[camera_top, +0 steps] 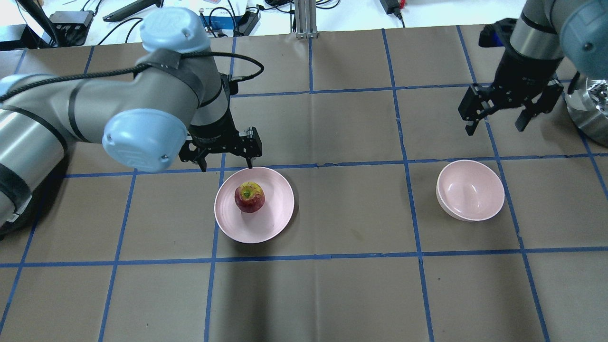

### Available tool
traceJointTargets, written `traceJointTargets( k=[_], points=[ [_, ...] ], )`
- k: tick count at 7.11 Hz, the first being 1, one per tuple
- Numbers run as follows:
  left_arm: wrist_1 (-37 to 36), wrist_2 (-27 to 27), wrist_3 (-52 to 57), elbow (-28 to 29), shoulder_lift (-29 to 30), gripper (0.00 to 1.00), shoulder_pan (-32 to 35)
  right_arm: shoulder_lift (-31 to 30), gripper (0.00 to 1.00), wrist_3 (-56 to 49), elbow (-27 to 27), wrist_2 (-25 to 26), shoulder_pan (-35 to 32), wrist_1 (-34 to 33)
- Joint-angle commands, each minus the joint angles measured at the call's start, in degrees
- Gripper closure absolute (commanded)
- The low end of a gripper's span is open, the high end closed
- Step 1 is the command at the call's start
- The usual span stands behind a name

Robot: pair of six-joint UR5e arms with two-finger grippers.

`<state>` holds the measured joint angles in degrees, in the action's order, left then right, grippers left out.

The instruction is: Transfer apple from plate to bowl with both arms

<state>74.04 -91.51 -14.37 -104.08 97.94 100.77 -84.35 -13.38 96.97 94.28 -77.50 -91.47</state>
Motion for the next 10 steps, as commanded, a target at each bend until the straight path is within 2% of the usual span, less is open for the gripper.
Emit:
traceJointTargets(
  k=[1, 2, 3, 6, 7, 8, 9, 10],
  points=[
    [-12.72, 0.01, -0.75, -7.07, 3.81, 0.00, 1.62, 1.89, 0.00, -2.52, 10.66, 2.04, 3.57, -13.67],
    [-17.13, 0.01, -0.58, -8.40, 7.40, 0.00, 1.79, 3.99, 0.00, -5.58, 12.44, 1.26, 6.63, -16.34],
    [-18.13, -0.25, -0.31, -8.68, 10.48, 0.00, 2.84, 6.62, 0.00, -6.48, 12.72, 1.26, 8.14, -17.41],
    [-18.41, -0.78, -0.05, -8.77, 10.77, 0.00, 3.73, 8.49, 0.02, -6.49, 14.72, 1.34, 8.16, -18.48],
    [-18.41, -0.78, -0.05, -8.59, 10.78, 0.17, 3.73, 8.50, 0.21, -6.49, 16.04, 1.43, 8.16, -18.39],
    [-18.41, -0.78, 0.04, -8.50, 10.43, 0.39, 3.73, 8.41, 0.70, -6.57, 16.06, 1.78, 8.24, -17.69],
    [-18.50, -0.78, 0.04, -7.81, 9.82, 0.50, 3.64, 8.32, 0.92, -6.49, 15.27, 1.78, 8.24, -16.82],
    [-18.67, -0.95, -0.05, -7.80, 9.03, 0.61, 3.64, 7.88, 0.96, -6.40, 14.48, 1.35, 8.16, -15.50]
  ],
)
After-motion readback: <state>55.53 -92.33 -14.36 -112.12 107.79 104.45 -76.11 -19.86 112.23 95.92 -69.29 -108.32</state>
